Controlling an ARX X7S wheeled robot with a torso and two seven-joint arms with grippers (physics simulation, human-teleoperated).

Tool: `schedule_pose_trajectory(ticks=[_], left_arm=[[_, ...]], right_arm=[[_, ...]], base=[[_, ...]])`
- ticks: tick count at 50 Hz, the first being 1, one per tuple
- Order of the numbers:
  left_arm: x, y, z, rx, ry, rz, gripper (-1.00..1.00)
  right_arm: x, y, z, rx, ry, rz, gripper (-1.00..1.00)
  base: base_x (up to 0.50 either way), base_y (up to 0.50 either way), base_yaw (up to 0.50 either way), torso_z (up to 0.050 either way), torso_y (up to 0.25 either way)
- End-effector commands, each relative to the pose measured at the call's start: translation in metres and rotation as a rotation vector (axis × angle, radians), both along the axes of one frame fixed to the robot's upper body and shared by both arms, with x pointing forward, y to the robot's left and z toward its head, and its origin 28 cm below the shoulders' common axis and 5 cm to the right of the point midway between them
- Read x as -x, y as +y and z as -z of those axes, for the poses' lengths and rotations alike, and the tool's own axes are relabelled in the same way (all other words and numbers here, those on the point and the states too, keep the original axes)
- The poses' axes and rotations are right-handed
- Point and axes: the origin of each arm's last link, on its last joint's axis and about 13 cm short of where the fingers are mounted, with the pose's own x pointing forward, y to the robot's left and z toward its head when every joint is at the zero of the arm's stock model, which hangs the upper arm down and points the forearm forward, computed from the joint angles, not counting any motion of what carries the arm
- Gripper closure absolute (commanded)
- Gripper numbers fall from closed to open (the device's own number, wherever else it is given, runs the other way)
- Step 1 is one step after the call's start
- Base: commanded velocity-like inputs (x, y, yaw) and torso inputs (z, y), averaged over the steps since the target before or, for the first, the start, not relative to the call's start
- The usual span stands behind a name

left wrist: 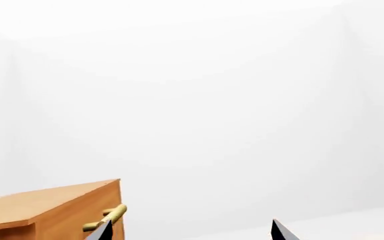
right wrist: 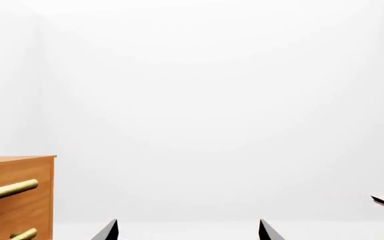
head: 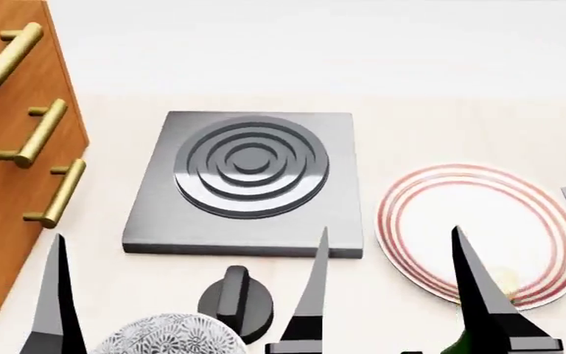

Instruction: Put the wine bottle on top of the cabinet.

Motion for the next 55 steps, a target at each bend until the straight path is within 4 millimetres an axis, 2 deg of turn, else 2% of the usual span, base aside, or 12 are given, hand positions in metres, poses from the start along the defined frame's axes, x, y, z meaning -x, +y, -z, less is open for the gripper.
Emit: schedule_pose_trajectory(ticks=[1, 7, 28, 36, 43, 48, 55], left_arm=[[0.001, 0.003, -0.004, 0.02, -0.035, -0.003, -1.0], [0.001, 0.003, -0.004, 0.02, -0.035, -0.002, -1.0], [0.001, 0.002, -0.003, 0.02, -0.03, 0.0, -1.0], [0.0, 0.01, -0.004, 0.046, -0.046, -0.019, -1.0], [0.0, 0.007, -0.004, 0.046, -0.042, -0.013, -1.0], [0.001, 0.006, -0.004, 0.039, -0.042, -0.009, -1.0], [0.001, 0.006, -0.004, 0.039, -0.042, -0.01, -1.0]], right_arm=[[0.0, -0.002, -0.002, 0.008, -0.013, 0.014, -1.0], [0.0, -0.002, -0.002, -0.005, -0.017, 0.013, -1.0], [-0.004, -0.013, 0.005, 0.01, 0.006, 0.084, -1.0], [-0.002, -0.031, 0.009, 0.022, 0.014, 0.177, -1.0], [0.0, -0.058, 0.016, 0.054, 0.052, 0.288, -1.0], [0.0, -0.067, 0.028, 0.065, 0.08, 0.327, -1.0], [-0.001, -0.072, 0.033, 0.073, 0.096, 0.351, -1.0]], base=[[0.0, 0.5, 0.0, 0.0, 0.0], [0.0, 0.5, 0.0, 0.0, 0.0], [0.0, 0.0, 0.0, 0.0, 0.0], [0.0, 0.0, 0.0, 0.0, 0.0], [0.0, 0.0, 0.0, 0.0, 0.0], [0.0, 0.0, 0.0, 0.0, 0.0], [0.0, 0.0, 0.0, 0.0, 0.0]])
